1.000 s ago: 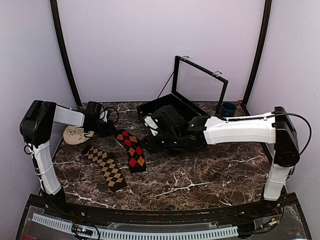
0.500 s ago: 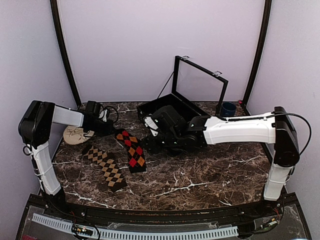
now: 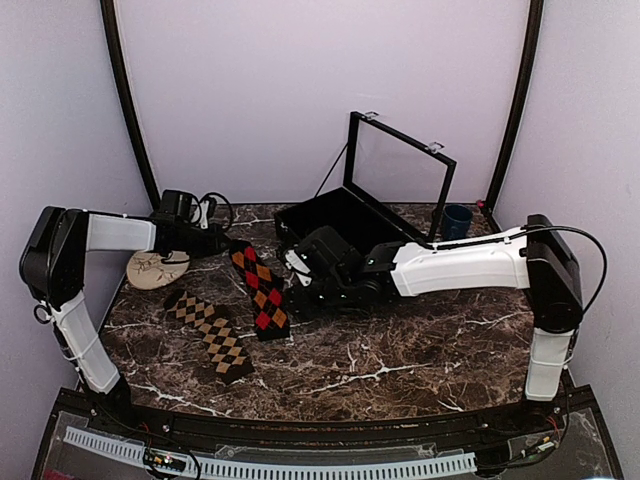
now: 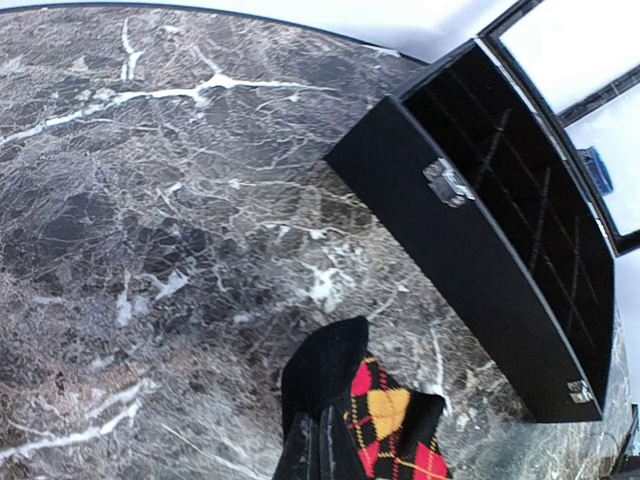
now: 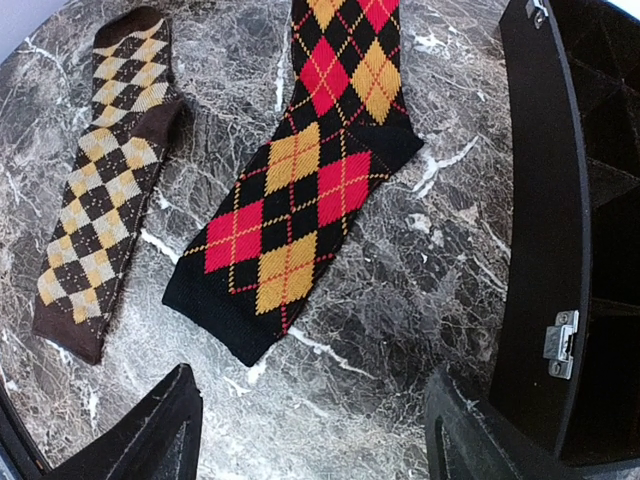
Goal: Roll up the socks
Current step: Pick up the sock from the center of the board, then fold the sock at the center of the board.
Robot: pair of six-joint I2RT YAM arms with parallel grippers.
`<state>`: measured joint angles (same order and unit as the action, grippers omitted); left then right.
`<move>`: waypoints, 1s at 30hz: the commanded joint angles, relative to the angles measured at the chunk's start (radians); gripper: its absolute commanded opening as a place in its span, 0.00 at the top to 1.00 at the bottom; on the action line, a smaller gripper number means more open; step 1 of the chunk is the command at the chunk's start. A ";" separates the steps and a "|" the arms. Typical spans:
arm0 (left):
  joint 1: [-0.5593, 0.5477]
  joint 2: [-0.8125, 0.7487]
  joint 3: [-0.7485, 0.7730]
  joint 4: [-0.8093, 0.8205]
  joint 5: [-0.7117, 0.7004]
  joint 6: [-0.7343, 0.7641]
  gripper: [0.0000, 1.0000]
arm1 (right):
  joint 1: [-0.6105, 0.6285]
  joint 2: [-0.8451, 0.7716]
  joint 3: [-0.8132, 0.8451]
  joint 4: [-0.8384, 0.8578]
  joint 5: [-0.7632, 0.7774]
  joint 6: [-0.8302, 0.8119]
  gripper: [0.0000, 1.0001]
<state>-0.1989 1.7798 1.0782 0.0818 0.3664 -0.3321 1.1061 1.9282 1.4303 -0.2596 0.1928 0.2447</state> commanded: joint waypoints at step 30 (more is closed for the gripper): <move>-0.163 -0.339 -0.207 -0.009 0.091 0.045 1.00 | -0.059 0.047 0.041 -0.039 0.059 0.061 0.26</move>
<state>-0.3450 1.4921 0.8906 0.1047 0.4675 -0.3141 1.0603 1.9823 1.4513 -0.3004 0.2386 0.2939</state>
